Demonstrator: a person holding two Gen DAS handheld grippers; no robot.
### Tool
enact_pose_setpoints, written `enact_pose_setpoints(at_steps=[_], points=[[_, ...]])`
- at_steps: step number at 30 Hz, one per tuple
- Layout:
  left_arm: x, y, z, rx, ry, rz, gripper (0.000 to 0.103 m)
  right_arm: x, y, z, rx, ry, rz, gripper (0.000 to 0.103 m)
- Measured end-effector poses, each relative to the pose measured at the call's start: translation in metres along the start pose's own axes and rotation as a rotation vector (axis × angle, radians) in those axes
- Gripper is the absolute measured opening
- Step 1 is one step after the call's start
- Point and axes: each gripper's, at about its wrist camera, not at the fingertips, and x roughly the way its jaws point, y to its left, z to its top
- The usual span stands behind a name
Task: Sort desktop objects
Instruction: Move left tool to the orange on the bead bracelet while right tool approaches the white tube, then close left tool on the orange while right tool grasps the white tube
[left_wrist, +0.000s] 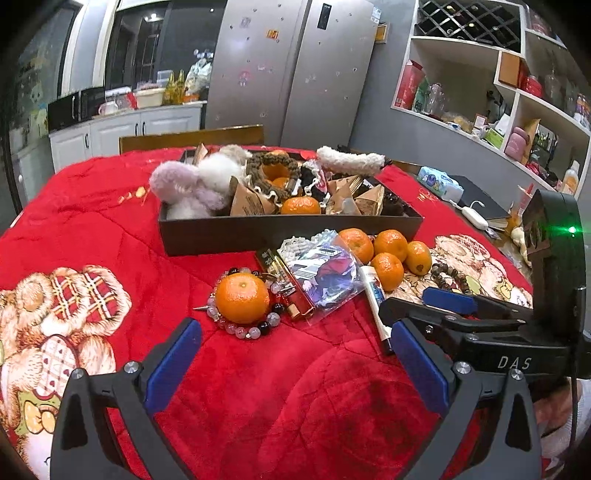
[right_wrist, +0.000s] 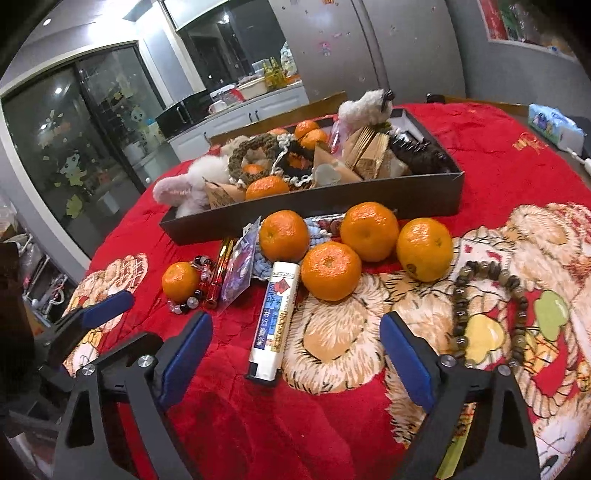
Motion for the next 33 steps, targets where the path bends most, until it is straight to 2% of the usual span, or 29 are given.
enact_pose_setpoints(at_steps=[5, 8, 12, 15, 19, 20, 26, 29, 31, 33], points=[[0.012, 0.006, 0.007, -0.022, 0.02, 0.005, 0.102, 0.01, -0.002, 0.003, 0.023, 0.03, -0.003, 0.082], [0.02, 0.006, 0.013, -0.014, 0.032, -0.021, 0.101, 0.01, -0.004, 0.003, 0.031, 0.023, -0.02, 0.076], [0.026, 0.0, 0.018, 0.038, 0.036, 0.009, 0.099, 0.011, -0.004, 0.004, 0.028, 0.027, -0.061, 0.065], [0.033, 0.002, 0.021, 0.05, 0.056, 0.023, 0.098, 0.011, -0.005, 0.004, 0.025, 0.03, -0.075, 0.062], [0.053, 0.017, 0.023, -0.025, 0.141, 0.066, 0.082, 0.014, -0.003, 0.005, 0.011, 0.035, -0.072, 0.062], [0.054, 0.019, 0.023, -0.031, 0.143, 0.094, 0.08, 0.014, -0.001, 0.005, 0.003, 0.037, -0.073, 0.064], [0.054, 0.011, 0.023, 0.015, 0.132, 0.092, 0.062, 0.015, 0.003, 0.004, -0.026, 0.051, -0.061, 0.067], [0.053, 0.008, 0.022, 0.023, 0.128, 0.094, 0.058, 0.014, 0.003, 0.003, -0.028, 0.052, -0.041, 0.067], [0.049, 0.008, 0.022, 0.024, 0.123, 0.093, 0.056, 0.014, 0.004, 0.003, -0.035, 0.053, -0.054, 0.063], [0.047, 0.007, 0.022, 0.022, 0.114, 0.092, 0.054, 0.013, 0.007, 0.002, -0.049, 0.058, -0.056, 0.051]])
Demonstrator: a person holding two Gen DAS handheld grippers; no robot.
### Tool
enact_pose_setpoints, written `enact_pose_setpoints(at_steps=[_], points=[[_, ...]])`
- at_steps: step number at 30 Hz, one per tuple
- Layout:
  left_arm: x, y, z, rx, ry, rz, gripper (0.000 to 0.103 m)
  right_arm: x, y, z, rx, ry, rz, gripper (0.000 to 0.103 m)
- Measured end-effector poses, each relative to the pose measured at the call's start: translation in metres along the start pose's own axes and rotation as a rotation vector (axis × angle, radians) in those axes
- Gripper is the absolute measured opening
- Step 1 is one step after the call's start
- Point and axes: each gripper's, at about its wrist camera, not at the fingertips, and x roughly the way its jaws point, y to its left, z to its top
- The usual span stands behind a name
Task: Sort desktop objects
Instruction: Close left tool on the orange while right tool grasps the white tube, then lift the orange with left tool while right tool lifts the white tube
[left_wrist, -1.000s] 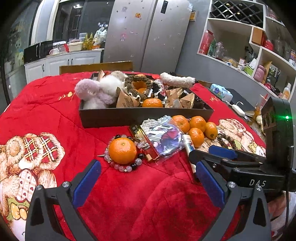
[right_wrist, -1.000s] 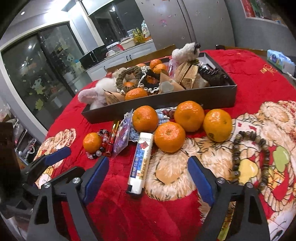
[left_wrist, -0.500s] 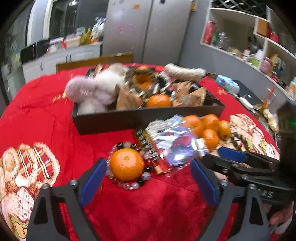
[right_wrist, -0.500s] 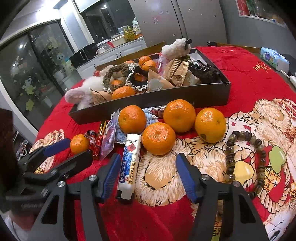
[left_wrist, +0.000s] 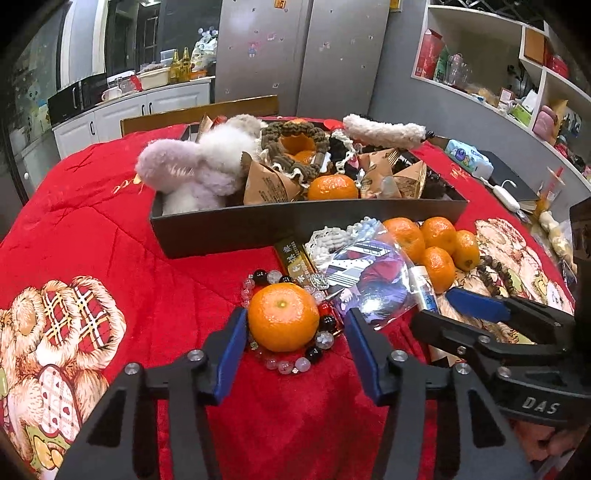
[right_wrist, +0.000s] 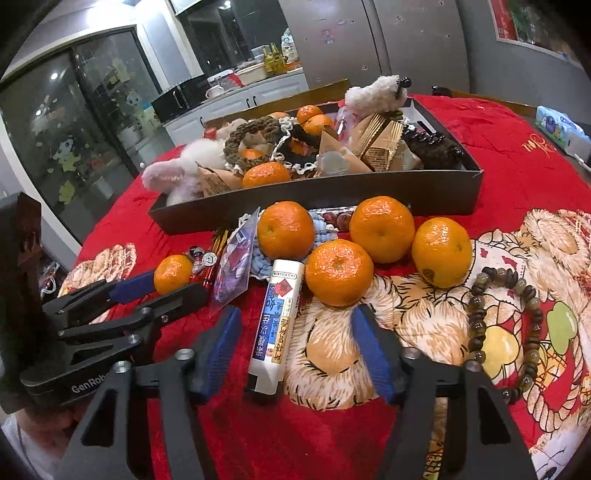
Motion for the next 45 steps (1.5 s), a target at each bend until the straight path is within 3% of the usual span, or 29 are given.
enact_pose_setpoints(at_steps=[2, 5, 6, 7, 9, 17, 21, 25, 27, 36, 37, 45], points=[[-0.002, 0.0, -0.001, -0.001, -0.01, 0.004, 0.052, 0.001, 0.001, -0.001, -0.009, 0.012, 0.018, 0.039], [-0.008, 0.002, -0.003, -0.01, -0.035, 0.016, 0.046, 0.001, 0.001, -0.002, -0.008, 0.016, 0.031, 0.03], [-0.011, 0.003, -0.003, -0.016, -0.044, 0.012, 0.045, 0.0, 0.0, -0.002, -0.004, 0.014, 0.032, 0.029], [-0.014, 0.005, -0.003, -0.021, -0.059, 0.013, 0.033, 0.0, -0.001, -0.002, 0.0, 0.015, 0.036, 0.028], [-0.015, 0.006, -0.004, -0.025, -0.059, 0.019, 0.033, 0.0, -0.002, -0.002, 0.006, 0.015, 0.045, 0.026], [-0.014, 0.002, -0.005, -0.005, -0.05, 0.038, 0.034, 0.0, 0.005, -0.004, -0.031, 0.024, 0.042, 0.026], [-0.013, -0.003, -0.005, 0.022, -0.046, 0.063, 0.034, 0.001, 0.003, -0.003, -0.009, 0.023, 0.021, 0.019], [0.001, -0.005, -0.004, 0.034, 0.027, 0.071, 0.051, 0.002, -0.001, -0.003, 0.012, 0.021, 0.042, 0.019], [0.001, 0.0, -0.003, 0.012, 0.025, 0.041, 0.051, 0.002, 0.0, -0.003, 0.009, 0.022, 0.039, 0.019], [-0.004, 0.004, -0.005, -0.016, 0.003, 0.033, 0.042, -0.001, -0.003, -0.004, 0.007, 0.026, 0.095, 0.019], [-0.007, 0.005, -0.006, -0.024, -0.011, 0.044, 0.031, -0.002, -0.003, -0.005, 0.008, 0.026, 0.098, 0.019], [-0.016, 0.01, -0.009, -0.039, -0.036, 0.03, 0.032, -0.004, 0.0, -0.007, -0.009, 0.024, 0.1, 0.019]])
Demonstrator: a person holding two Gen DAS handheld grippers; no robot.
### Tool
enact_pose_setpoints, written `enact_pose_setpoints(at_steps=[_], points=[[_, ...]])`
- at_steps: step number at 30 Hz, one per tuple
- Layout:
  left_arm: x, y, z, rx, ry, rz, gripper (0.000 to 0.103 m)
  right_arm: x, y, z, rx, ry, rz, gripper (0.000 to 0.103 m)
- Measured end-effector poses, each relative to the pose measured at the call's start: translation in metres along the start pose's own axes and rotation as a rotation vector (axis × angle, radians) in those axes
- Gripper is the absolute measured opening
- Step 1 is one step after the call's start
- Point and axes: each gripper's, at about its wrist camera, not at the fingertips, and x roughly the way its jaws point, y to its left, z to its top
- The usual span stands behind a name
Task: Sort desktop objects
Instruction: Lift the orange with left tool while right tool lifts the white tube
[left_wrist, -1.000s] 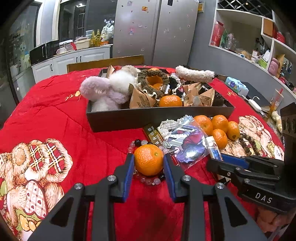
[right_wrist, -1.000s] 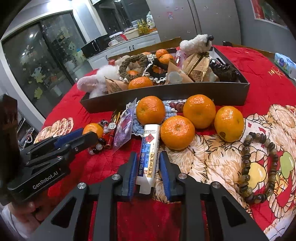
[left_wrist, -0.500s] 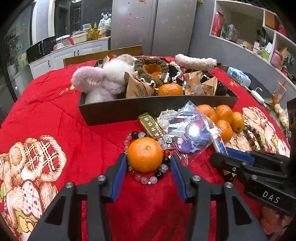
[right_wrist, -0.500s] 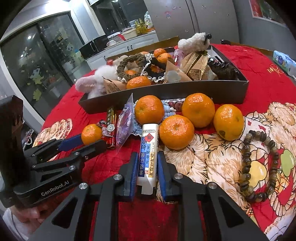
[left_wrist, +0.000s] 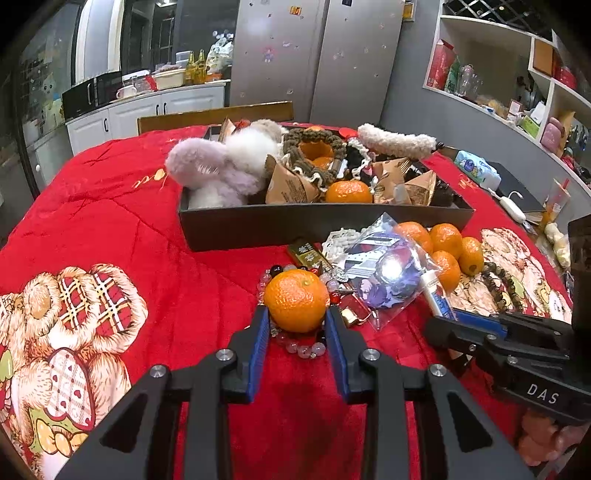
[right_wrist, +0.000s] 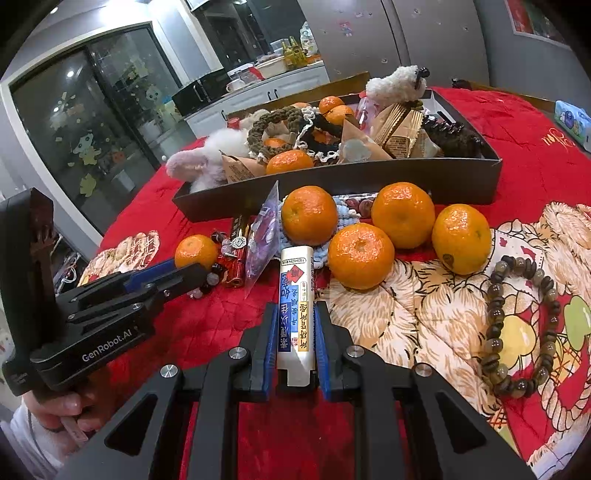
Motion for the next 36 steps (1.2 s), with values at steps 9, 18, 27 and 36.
enact_pose_setpoints(at_steps=[9, 18, 27, 36], points=[[-0.037, -0.011, -0.005, 0.06, -0.186, 0.05, 0.032, -0.009, 0.003, -0.002, -0.025, -0.034, -0.015, 0.019], [-0.058, -0.027, -0.01, 0.137, -0.277, 0.066, 0.032, -0.024, 0.008, 0.0, -0.061, -0.101, -0.044, 0.017], [-0.055, -0.018, -0.012, 0.089, -0.249, 0.066, 0.032, -0.042, 0.004, 0.006, -0.055, -0.162, -0.058, 0.017], [-0.059, -0.027, -0.014, 0.134, -0.268, 0.072, 0.032, -0.048, 0.003, 0.009, -0.048, -0.179, -0.046, 0.017]])
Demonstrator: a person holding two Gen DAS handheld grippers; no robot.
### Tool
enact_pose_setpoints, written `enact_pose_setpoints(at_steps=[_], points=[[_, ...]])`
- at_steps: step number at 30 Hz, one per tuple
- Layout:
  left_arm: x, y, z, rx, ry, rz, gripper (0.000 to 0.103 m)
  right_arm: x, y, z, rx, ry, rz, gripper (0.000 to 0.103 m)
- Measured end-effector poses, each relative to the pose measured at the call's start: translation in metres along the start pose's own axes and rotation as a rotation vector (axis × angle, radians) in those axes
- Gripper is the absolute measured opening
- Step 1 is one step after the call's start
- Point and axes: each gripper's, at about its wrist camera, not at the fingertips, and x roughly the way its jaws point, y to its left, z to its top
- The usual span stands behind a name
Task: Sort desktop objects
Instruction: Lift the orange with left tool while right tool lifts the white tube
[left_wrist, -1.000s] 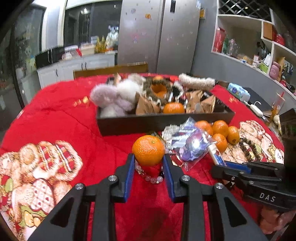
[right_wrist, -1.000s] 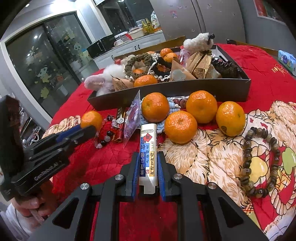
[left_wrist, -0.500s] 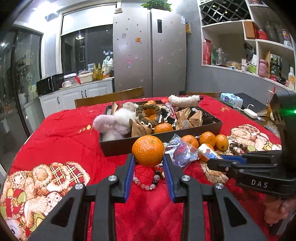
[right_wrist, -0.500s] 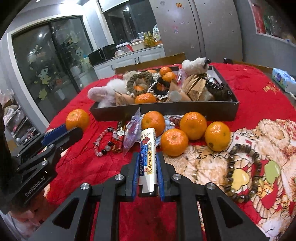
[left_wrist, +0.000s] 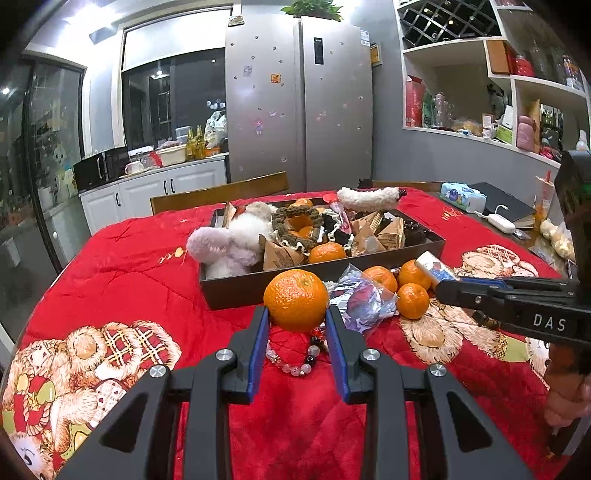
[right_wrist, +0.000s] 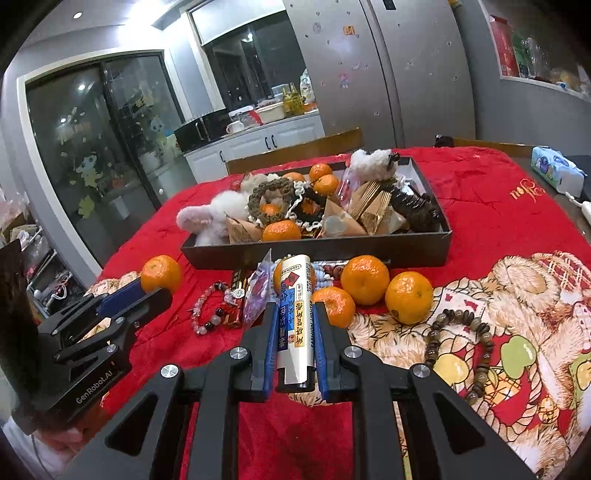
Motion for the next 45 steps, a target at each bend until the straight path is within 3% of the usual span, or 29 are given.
enact_pose_setpoints(at_steps=[9, 16, 23, 29, 38, 45], points=[[0.007, 0.005, 0.0, -0.024, 0.036, 0.012, 0.032, 0.0, 0.006, -0.003, -0.042, -0.023, -0.051, 0.017], [0.017, 0.014, -0.001, -0.071, 0.079, 0.007, 0.032, -0.004, 0.013, -0.003, -0.073, -0.049, -0.039, 0.017], [0.012, 0.009, -0.001, -0.046, 0.055, 0.013, 0.032, -0.008, 0.006, 0.0, -0.048, -0.053, -0.026, 0.017], [0.004, -0.001, 0.0, 0.005, 0.012, 0.02, 0.032, -0.012, 0.008, 0.001, -0.074, -0.096, -0.071, 0.018], [0.004, 0.006, 0.001, -0.032, 0.012, 0.007, 0.032, -0.009, 0.005, 0.001, -0.063, -0.082, -0.076, 0.015], [0.002, 0.004, 0.0, -0.019, 0.008, 0.004, 0.032, 0.003, -0.005, -0.002, -0.01, 0.015, -0.001, 0.016]])
